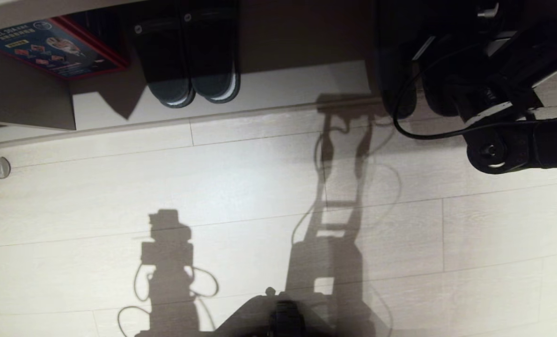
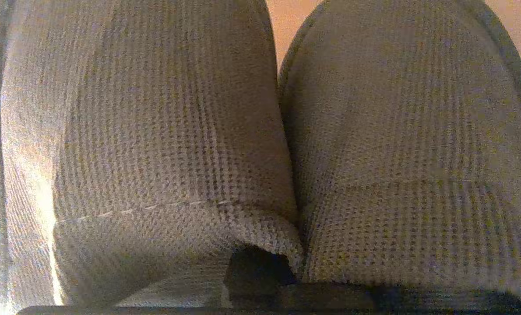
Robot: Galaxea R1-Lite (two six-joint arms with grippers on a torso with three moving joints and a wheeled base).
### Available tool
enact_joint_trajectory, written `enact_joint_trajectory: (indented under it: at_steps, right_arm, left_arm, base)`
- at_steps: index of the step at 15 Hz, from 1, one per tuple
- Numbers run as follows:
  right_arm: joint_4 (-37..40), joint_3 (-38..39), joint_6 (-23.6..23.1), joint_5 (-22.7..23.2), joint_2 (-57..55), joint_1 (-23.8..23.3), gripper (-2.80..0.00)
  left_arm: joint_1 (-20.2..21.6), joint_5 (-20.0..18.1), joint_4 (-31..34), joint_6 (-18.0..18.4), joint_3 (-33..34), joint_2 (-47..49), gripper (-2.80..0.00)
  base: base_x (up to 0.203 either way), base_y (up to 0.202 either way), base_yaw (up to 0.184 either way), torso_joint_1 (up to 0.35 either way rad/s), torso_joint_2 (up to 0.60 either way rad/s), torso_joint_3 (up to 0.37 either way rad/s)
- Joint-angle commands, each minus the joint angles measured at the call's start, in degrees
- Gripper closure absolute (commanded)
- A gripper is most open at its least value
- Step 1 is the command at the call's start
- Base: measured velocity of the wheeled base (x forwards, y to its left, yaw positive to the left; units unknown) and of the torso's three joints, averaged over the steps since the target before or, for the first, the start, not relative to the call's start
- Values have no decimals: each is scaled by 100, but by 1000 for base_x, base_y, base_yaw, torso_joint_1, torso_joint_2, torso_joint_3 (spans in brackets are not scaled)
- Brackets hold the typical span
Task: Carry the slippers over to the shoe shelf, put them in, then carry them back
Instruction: Place the slippers into the shoe cabinet
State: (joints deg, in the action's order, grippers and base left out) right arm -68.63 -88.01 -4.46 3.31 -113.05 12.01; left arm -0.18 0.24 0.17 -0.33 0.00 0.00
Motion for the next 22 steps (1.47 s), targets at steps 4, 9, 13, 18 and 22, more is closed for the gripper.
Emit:
enact_joint_trajectory:
  at_steps: [4,9,13,18,22]
  right_arm:
    - [240,-1477,134,94,-866,-29,0]
    - [577,-2280,250,113,-1375,-56,0]
    - [286,-2273,315,147,-1545,-181,-280]
    - [324,-2273,341,127,-1396,-208,-280]
    - [474,-2106,327,127,-1208,-204,-280]
  left_arm:
    - [1,2,0,-2,9,-9,0]
    - [1,2,0,-2,9,-9,0]
    - [1,2,0,-2,9,-9,0]
    - [1,11,0,-2,9,-9,0]
    - [1,11,0,-11,9,-9,0]
  base:
    - [0,0,0,0,0,0]
    - [0,0,0,0,0,0]
    - [0,0,0,0,0,0]
    - [0,0,0,0,0,0]
    - [0,0,0,0,0,0]
